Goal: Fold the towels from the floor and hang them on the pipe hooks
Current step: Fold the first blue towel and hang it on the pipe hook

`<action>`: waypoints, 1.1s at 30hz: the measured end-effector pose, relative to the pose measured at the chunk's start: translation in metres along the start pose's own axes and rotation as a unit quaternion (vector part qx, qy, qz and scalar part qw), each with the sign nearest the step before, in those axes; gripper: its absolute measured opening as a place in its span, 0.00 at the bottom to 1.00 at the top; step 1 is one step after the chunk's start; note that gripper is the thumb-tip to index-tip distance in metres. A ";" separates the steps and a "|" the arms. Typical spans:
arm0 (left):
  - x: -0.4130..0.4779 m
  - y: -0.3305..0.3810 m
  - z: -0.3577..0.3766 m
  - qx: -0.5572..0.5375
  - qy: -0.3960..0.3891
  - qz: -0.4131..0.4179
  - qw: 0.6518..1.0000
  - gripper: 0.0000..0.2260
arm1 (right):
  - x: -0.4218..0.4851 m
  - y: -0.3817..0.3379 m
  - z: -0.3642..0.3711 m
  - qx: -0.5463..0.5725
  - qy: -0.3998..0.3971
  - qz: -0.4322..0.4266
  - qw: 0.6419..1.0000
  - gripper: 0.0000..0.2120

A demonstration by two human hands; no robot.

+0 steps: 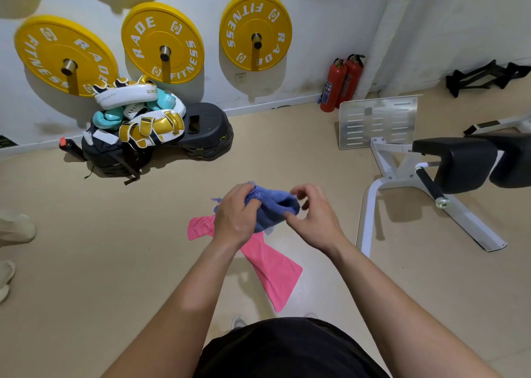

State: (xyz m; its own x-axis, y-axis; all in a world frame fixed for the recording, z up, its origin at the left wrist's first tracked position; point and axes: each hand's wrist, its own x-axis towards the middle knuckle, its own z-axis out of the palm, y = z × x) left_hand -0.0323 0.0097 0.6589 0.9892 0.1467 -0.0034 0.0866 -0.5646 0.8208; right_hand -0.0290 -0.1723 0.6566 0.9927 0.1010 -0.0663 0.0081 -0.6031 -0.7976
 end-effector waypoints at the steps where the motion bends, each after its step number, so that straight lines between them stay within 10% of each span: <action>1: -0.001 0.002 -0.004 0.020 -0.012 0.034 0.999 0.10 | 0.001 0.002 -0.002 -0.035 -0.026 0.001 0.999 0.32; 3: -0.003 0.007 -0.011 0.045 -0.037 0.104 0.993 0.06 | 0.002 0.005 -0.002 -0.098 -0.110 0.009 0.989 0.47; 6: -0.007 0.012 -0.014 0.060 -0.065 0.164 0.982 0.05 | 0.003 0.001 0.002 -0.114 -0.178 0.003 0.977 0.25; 8: -0.009 0.010 -0.015 0.041 -0.055 0.133 0.989 0.04 | 0.002 -0.002 0.004 -0.025 -0.186 0.040 0.981 0.11; 17: -0.011 -0.023 -0.008 0.060 0.062 -0.072 0.994 0.07 | 0.000 -0.014 0.017 0.343 -0.052 0.110 0.932 0.07; 25: -0.001 -0.030 0.006 0.034 0.057 -0.105 0.992 0.11 | 0.008 -0.010 0.042 -0.033 0.028 0.140 0.989 0.15; 33: 0.033 -0.049 0.020 -0.056 0.028 -0.171 0.983 0.12 | 0.036 -0.023 0.043 -0.047 0.045 0.114 0.991 0.15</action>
State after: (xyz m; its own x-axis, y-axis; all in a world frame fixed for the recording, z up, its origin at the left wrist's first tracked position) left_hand -0.0011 0.0262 0.6069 0.8960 0.3587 -0.2618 0.3968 -0.3821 0.8346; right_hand 0.0015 -0.1208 0.6474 0.9765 -0.1151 -0.1821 -0.2114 -0.6742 -0.7077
